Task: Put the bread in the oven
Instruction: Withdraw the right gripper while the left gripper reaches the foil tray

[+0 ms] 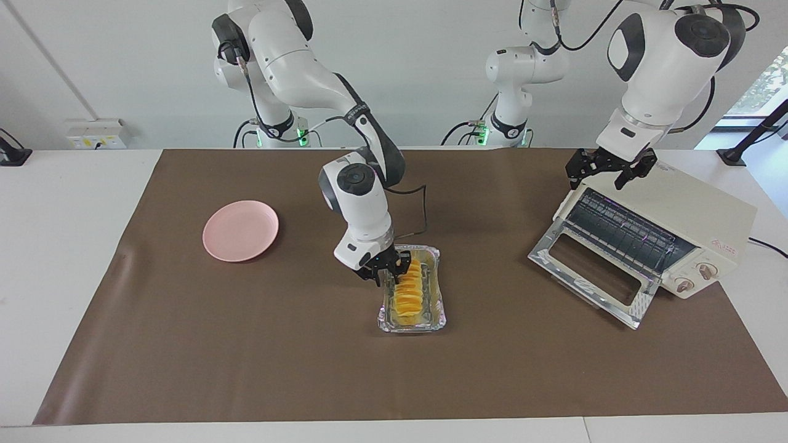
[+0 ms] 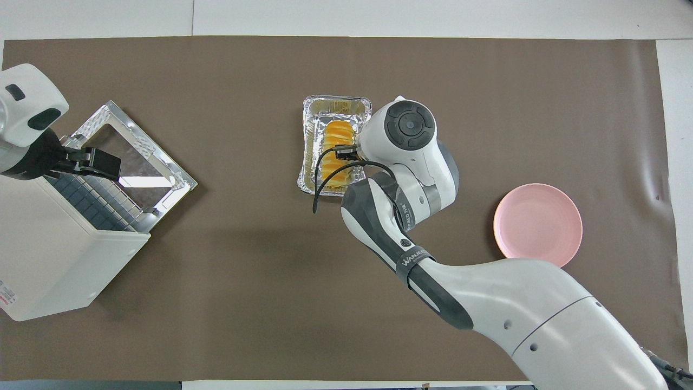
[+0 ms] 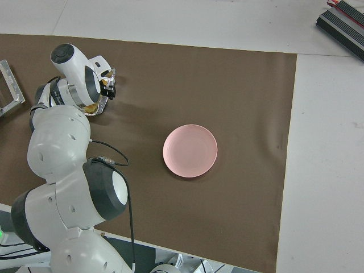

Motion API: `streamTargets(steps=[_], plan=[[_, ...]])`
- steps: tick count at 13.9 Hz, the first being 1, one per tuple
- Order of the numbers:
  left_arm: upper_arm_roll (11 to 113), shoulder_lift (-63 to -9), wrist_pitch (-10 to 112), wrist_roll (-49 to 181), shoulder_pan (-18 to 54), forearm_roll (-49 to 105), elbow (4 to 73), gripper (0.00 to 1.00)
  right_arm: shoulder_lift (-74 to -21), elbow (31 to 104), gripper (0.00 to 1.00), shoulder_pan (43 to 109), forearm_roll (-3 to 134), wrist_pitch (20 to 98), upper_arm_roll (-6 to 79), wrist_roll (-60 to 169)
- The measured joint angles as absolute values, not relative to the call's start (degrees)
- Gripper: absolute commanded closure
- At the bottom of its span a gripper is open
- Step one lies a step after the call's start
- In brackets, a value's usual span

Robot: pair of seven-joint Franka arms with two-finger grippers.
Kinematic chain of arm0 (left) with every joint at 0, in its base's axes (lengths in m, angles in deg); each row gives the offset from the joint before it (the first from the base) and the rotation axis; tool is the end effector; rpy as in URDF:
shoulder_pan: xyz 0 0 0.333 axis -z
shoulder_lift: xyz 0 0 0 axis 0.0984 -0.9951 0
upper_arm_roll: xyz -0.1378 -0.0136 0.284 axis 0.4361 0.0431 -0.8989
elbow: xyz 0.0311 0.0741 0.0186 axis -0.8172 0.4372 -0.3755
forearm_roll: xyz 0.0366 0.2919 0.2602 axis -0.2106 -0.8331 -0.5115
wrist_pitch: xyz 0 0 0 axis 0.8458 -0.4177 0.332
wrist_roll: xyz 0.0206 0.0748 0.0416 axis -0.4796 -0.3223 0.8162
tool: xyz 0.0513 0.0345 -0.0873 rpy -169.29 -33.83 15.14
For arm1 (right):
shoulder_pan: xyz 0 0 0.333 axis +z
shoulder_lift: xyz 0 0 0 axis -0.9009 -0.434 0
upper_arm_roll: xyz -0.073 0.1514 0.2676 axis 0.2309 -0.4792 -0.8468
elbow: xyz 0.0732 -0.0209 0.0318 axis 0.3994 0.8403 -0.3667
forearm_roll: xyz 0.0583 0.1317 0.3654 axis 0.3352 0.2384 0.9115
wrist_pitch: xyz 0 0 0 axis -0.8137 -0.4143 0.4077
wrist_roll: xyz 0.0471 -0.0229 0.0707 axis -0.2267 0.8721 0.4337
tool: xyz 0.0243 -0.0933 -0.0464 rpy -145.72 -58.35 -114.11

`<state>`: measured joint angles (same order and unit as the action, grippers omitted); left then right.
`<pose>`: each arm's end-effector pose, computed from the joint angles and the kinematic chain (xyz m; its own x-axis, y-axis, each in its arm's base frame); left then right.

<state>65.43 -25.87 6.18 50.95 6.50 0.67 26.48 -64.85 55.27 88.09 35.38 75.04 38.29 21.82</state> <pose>0.5503 -0.0661 0.5723 0.9905 -0.1231 -0.0616 -0.1259 -0.9911 -0.0441 0.6237 0.3364 0.3177 0.9912 0.0505 0.1224 0.0655 -0.9905 -0.1212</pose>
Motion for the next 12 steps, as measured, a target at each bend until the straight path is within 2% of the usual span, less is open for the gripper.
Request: streamTargets(steps=[4,8,10,12], plan=[[65.83,-25.82,7.42,56.55,6.65,0.71,26.48,0.0,-62.01,53.26,0.0,86.81,35.35,69.0,39.49,21.8],[66.35,-26.9,8.12,57.62,7.61,4.35,25.36,0.0,-53.81,52.58,0.0,79.74,35.21,57.82,39.63,24.79],[66.35,-30.83,7.83,59.15,10.86,4.64,21.49,0.0,-49.09,52.56,0.0,75.29,35.21,51.22,39.66,29.99],[66.36,-39.0,7.7,66.41,16.38,4.64,12.95,0.0,-44.54,52.6,0.0,70.28,35.21,44.36,39.67,35.37]])
